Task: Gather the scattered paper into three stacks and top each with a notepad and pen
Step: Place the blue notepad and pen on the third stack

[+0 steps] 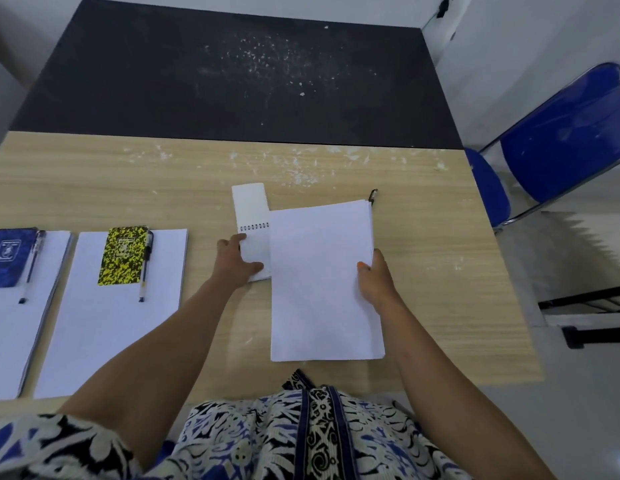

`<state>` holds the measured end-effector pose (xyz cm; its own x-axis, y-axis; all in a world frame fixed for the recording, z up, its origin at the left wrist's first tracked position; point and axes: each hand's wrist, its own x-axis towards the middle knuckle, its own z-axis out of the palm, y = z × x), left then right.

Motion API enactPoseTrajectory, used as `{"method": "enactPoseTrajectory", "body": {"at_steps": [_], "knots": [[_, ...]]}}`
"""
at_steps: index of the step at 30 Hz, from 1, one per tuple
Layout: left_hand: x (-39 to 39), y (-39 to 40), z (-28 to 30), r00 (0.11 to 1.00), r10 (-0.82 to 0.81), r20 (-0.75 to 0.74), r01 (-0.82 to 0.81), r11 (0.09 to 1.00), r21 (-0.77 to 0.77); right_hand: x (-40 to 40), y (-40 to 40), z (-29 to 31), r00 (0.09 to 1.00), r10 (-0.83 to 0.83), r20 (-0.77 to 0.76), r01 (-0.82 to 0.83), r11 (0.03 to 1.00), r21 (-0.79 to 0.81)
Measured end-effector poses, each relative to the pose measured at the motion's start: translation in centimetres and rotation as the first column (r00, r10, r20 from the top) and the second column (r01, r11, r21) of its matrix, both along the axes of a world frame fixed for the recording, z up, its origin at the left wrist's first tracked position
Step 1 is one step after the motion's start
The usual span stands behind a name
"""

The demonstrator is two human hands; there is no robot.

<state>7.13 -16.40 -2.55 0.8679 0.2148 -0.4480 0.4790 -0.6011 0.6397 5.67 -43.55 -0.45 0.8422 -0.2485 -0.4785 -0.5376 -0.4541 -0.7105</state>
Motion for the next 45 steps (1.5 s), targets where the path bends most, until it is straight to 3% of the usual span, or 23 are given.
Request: {"method": "enactPoseTrajectory", "body": {"at_steps": [3, 12, 18, 25, 33, 45], "knots": [[-0.4, 0.9, 0.1, 1.000, -0.026, 0.016, 0.026, 0.999, 0.022, 0.1, 1.1, -0.3, 0.998, 0.046, -0.032, -0.046, 0.999, 0.005], [-2.2, 3.1, 0.0, 0.992, 0.126, 0.017, -0.122, 0.983, -0.137, -0.2, 6.5, -1.2, 0.979, 0.128, -0.160, -0.126, 0.992, 0.022], [-2.6, 3.9, -0.1, 0.992, 0.104, -0.074, -0.108, 0.993, -0.052, -1.3, 8.1, -1.5, 0.959, 0.158, -0.237, -0.181, 0.980, -0.080], [-1.9, 3.9, 0.4, 0.982, 0.045, -0.184, -0.050, 0.998, -0.022, -2.0, 8.8, -1.5, 0.966, 0.158, -0.204, -0.212, 0.936, -0.282], [-0.7, 3.5, 1.2, 0.957, 0.037, -0.289, 0.001, 0.992, 0.130, -2.4, 9.8, -1.7, 0.959, 0.223, -0.176, -0.277, 0.869, -0.410], [-0.4, 2.3, 1.3, 0.944, 0.111, -0.310, -0.076, 0.989, 0.125, -2.2, 10.2, -1.4, 0.971, 0.170, -0.169, -0.223, 0.897, -0.383]]}}
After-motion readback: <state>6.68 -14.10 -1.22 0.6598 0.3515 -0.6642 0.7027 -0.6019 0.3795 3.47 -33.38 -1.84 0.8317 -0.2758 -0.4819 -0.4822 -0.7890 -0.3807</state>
